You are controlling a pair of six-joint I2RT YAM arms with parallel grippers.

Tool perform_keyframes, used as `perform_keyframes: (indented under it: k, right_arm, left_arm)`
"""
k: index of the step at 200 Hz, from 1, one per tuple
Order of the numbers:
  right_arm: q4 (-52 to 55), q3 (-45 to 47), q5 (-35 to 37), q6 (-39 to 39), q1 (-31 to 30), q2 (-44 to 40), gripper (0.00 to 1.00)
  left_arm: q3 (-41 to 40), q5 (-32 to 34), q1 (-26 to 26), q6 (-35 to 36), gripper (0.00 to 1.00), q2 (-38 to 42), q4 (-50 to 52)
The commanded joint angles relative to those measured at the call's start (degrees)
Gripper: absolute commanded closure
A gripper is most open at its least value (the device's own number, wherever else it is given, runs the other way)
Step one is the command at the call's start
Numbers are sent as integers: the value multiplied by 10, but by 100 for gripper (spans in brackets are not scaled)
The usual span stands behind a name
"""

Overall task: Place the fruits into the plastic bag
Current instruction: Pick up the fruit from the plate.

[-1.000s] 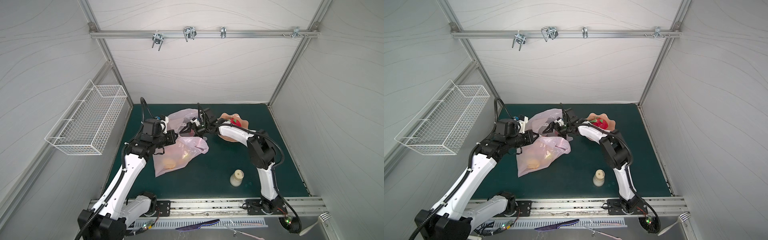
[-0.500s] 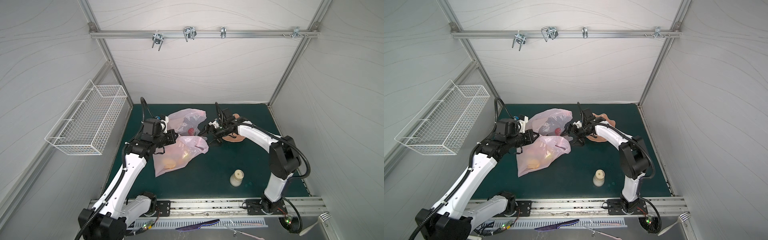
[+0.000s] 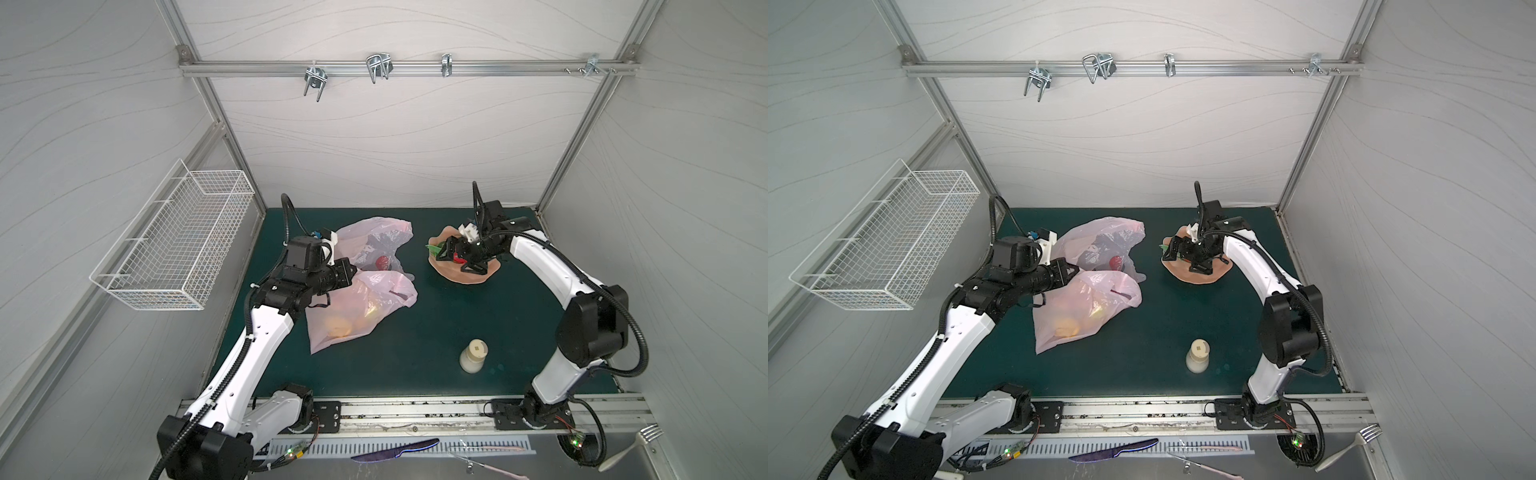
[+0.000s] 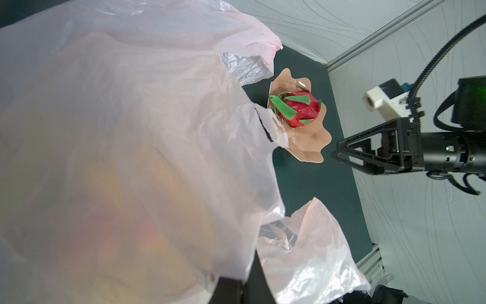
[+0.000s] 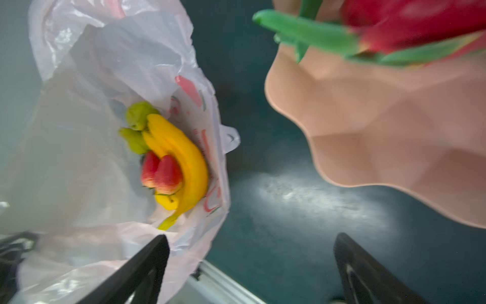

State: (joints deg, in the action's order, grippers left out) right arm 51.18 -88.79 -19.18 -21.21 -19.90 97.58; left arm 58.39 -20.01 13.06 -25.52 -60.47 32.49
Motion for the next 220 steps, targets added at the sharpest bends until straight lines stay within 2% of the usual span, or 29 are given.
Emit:
perform_keyframes:
  k: [1,15,24,58,91,126,173,220]
  right_arm:
    - [48,-28,200,193,8,3,1]
    - [6,-17,232,266,19,4,1]
    - [-24,-1,201,330,28,-2,1]
    - [-143,71,119,494,49,-34,1]
    - [-119,27,47,582,82,7,1]
    - [-73,-37,2,648,100,66,1]
    - [-44,-111,-64,675,112,134,1]
    - [-34,-169,-62,686,115,199,1]
  left_arm:
    - [23,-5,-3,3,100,3,-19]
    - [22,-7,-3,2,100,5,-20]
    - [23,-7,-3,2,100,6,-20]
    - [26,-13,-3,1,100,9,-17]
    - [23,-13,-3,2,100,14,-13]
    - [21,-20,-3,3,100,13,-4]
    - [35,-21,-3,6,100,3,12]
    - [54,-26,-1,6,100,-18,19]
